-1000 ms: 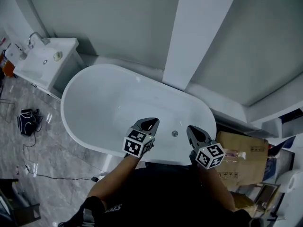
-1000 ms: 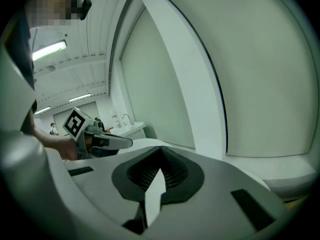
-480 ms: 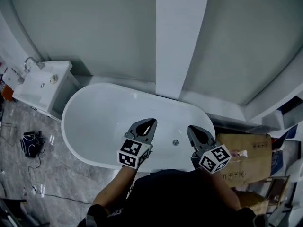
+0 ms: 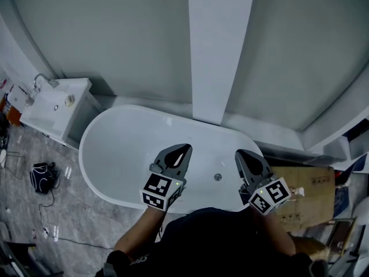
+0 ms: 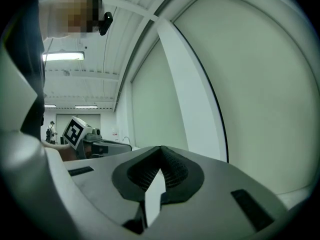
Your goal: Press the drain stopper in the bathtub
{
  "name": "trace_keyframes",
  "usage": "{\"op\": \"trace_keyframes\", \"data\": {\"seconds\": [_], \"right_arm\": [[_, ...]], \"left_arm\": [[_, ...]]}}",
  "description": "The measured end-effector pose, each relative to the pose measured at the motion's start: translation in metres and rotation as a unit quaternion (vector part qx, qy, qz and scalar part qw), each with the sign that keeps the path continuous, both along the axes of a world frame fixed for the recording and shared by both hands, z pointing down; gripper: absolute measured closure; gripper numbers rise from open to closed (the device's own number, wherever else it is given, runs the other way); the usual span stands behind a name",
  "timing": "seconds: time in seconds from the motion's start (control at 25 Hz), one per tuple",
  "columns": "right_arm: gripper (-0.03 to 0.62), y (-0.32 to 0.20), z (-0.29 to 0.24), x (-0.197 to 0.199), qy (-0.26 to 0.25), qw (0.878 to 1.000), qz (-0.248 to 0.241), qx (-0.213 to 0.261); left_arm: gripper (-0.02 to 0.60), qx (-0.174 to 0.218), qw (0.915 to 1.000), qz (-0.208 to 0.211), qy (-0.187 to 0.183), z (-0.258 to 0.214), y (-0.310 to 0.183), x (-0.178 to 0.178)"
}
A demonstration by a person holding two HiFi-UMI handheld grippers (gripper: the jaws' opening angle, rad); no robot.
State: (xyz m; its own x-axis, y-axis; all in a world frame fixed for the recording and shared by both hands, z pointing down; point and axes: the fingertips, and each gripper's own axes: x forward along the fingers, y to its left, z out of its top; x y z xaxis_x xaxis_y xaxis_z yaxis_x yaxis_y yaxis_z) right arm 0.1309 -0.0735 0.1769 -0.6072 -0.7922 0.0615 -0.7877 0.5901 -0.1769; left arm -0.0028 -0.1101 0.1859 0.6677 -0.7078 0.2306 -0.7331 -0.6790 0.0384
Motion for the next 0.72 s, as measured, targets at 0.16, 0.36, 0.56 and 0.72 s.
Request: {"op": "trace_keyframes", "data": {"seconds": [0.16,0.36,0.56,0.72], "right_arm": [[0.583,-0.005,-0.005,0.0,-0.002,1.0,-0.007,0.01],[0.583,-0.014,-0.01,0.005,-0.002,1.0,-0.01,0.018],[0.583,-0.02,-0.008,0.014,-0.007,1.0,-0.013,0.015],[0.583,-0.023,-0.005,0.024,-0.01,1.0,-0.012,0.012]], "left_arm": [[0.565,0.013,0.9999,-0.007,-0.006,-0.01,-0.004,0.0],[0.565,0.012,0.9998,-0.016,-0.003,-0.012,-0.01,0.005],[0.565,0.007,0.9999,-0.015,0.001,-0.01,-0.018,0.017],[0.565,0.007,0.9999,-0.014,-0.001,-0.011,-0.024,0.029]]}}
